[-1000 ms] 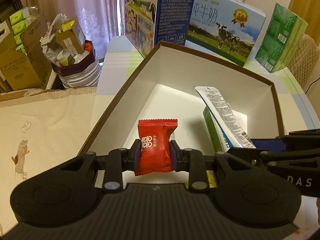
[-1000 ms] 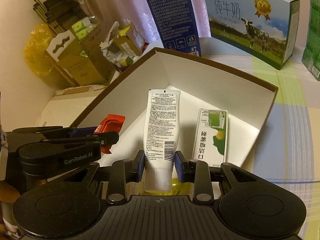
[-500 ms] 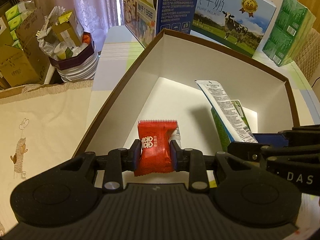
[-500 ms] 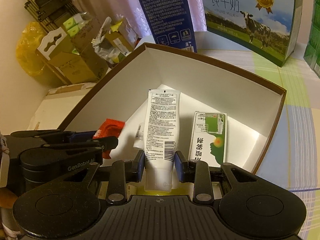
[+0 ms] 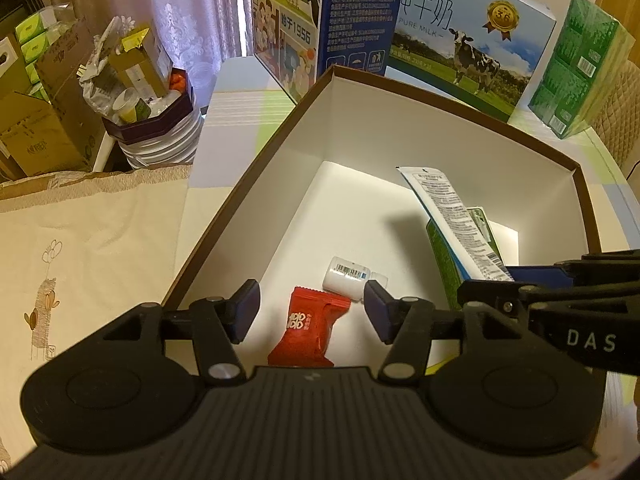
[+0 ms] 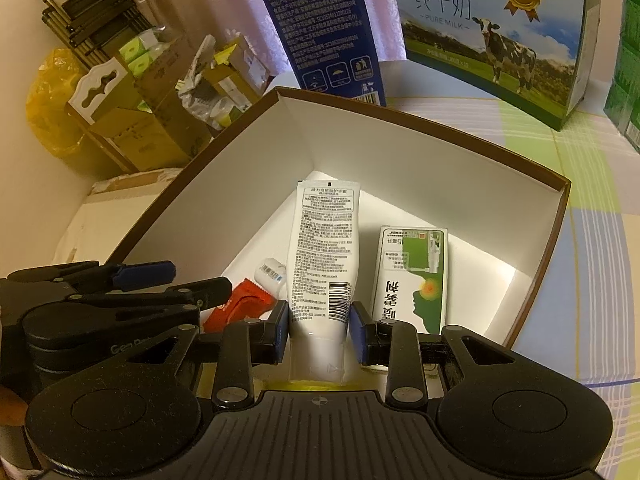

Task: Organize objects
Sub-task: 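Lower the white tube and red candy packet into the brown box and open both tools, then withdraw both tools from the brown box toward the toothpaste box and white cloth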

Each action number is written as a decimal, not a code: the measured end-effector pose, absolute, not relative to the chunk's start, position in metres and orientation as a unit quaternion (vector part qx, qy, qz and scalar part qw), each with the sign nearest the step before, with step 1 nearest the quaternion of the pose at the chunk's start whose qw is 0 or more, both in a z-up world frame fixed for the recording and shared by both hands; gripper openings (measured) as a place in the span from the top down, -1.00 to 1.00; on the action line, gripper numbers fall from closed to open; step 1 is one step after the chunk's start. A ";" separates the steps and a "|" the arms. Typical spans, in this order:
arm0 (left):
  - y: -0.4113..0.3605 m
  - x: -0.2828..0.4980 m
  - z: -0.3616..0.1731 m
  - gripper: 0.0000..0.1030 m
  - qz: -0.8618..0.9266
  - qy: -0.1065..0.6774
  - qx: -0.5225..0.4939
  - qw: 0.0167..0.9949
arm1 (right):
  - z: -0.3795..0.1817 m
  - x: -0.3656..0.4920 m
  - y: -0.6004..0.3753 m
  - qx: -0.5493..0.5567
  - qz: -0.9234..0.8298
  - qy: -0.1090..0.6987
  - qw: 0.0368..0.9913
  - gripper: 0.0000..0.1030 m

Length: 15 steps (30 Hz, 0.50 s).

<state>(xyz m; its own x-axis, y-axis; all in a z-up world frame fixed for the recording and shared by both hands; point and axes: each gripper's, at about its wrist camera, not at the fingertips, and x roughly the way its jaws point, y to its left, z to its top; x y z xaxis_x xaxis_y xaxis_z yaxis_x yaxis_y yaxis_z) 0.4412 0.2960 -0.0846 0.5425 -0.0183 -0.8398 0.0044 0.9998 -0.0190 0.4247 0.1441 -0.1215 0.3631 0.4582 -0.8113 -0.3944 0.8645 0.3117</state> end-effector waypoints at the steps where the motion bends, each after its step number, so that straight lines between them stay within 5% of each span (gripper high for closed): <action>1: 0.296 0.441 -0.084 -0.06 -0.006 0.478 -0.008 0.879 | -0.122 0.425 0.144 0.031 0.258 0.501 0.825 0.44; 10: 0.296 0.439 -0.083 -0.21 -0.005 0.475 -0.011 0.880 | -0.123 0.436 0.147 0.044 0.253 0.490 0.833 0.38; 15: 0.299 0.437 -0.080 -0.38 0.002 0.473 -0.014 0.881 | -0.116 0.438 0.144 0.047 0.246 0.466 0.848 -0.18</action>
<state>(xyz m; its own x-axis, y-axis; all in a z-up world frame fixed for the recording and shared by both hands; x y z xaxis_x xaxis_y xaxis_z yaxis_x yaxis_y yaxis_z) 0.4374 0.2992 -0.0798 0.5530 -0.0103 -0.8331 -0.0165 0.9996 -0.0233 0.4376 0.1443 -0.1164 0.4442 0.4614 -0.7680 -0.3735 0.8745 0.3093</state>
